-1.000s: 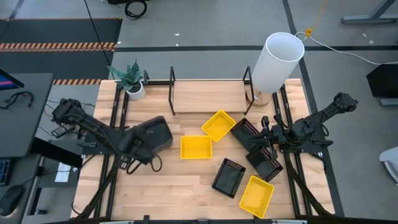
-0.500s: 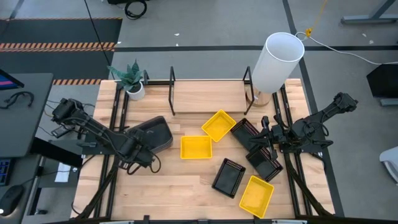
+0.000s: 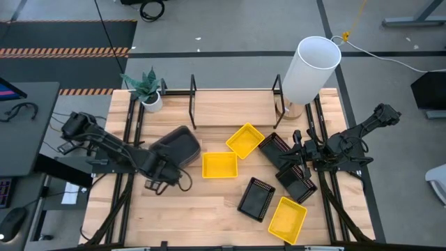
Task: Stack baskets on shelf by color
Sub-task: Put the stacked transparent black bins on the shelf
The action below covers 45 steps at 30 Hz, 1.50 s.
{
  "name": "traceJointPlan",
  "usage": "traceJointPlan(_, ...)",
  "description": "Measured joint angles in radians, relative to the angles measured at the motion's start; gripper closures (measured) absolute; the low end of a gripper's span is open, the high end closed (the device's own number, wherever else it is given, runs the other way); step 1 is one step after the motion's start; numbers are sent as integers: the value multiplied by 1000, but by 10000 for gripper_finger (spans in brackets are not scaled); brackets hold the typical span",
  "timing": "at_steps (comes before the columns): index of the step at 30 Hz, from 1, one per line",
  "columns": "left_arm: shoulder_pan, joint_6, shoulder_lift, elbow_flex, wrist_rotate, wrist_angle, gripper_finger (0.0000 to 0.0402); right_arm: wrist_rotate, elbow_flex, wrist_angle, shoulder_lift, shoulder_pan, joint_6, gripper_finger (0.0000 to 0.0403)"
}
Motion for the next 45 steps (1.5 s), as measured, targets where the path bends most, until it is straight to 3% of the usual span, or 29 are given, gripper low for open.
traceJointPlan(5, 42, 24, 28, 0, 21, 159, 231, 0, 0, 0, 0, 0, 0, 380)
traceJointPlan(10, 65, 32, 34, 1, 41, 167, 253, 0, 0, 0, 0, 0, 0, 380)
traceJointPlan(21, 65, 186, 34, 1, 37, 5, 208, 0, 0, 2, 0, 0, 0, 380)
traceJointPlan(26, 64, 292, 36, 1, -10, -4, 209, 0, 0, 2, 0, 0, 0, 380)
traceJointPlan(36, 64, 447, 36, 1, -24, -1, 281, 0, 0, 2, 0, 0, 0, 380)
traceJointPlan(45, 64, 308, 35, 2, 52, 50, 384, 0, 0, 2, 0, 0, 0, 380)
